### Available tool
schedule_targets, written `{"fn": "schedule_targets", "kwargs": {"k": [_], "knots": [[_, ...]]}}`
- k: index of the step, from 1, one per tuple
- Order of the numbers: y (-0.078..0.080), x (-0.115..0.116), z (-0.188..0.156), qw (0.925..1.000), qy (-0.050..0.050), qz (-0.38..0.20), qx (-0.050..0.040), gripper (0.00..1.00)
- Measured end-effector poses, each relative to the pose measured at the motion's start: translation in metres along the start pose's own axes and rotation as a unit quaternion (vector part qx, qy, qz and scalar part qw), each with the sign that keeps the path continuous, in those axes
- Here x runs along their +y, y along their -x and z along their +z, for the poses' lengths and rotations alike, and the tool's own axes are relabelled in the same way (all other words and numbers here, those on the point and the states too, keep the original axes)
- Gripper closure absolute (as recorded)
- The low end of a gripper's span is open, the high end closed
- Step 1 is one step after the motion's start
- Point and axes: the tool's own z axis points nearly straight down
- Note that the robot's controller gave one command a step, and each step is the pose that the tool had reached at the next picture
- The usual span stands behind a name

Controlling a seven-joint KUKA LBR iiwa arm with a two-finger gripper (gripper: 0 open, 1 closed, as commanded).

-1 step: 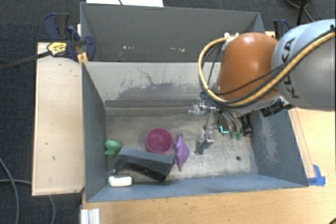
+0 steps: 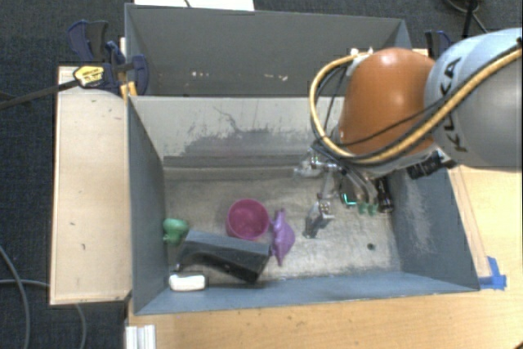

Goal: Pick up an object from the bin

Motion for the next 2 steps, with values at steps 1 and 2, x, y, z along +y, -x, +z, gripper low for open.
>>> {"fn": "schedule_targets", "kwargs": {"k": [1, 2], "knots": [[-0.0349, 0.0599, 0.1094, 0.9999, -0.013, -0.009, 0.0051, 1.0], [-0.0349, 0.0599, 0.1095, 0.9999, -0.013, -0.009, 0.005, 1.0]]}}
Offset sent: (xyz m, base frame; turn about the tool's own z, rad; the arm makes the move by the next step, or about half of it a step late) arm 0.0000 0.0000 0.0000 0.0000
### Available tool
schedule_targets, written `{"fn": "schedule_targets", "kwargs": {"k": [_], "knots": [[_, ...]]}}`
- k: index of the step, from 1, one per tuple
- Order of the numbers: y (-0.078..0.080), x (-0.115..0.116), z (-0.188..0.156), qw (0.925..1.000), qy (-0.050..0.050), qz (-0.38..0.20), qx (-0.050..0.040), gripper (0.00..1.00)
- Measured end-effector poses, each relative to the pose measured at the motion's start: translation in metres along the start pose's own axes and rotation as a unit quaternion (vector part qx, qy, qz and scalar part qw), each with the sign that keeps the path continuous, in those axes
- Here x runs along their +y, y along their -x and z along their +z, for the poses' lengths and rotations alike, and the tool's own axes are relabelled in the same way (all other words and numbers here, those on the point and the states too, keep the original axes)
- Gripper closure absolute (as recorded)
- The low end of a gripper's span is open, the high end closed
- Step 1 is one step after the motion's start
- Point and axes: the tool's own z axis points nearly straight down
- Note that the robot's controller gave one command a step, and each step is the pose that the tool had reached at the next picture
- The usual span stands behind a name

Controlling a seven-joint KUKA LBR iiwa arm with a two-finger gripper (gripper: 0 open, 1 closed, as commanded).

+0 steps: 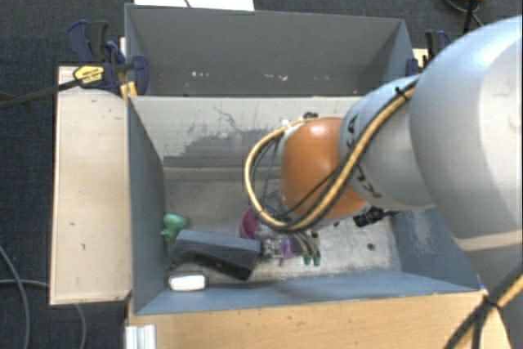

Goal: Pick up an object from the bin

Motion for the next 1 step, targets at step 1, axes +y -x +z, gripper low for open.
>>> {"fn": "schedule_targets", "kwargs": {"k": [1], "knots": [[-0.0122, -0.0295, -0.1516, 0.9994, 0.012, -0.03, -0.0056, 1.0]]}}
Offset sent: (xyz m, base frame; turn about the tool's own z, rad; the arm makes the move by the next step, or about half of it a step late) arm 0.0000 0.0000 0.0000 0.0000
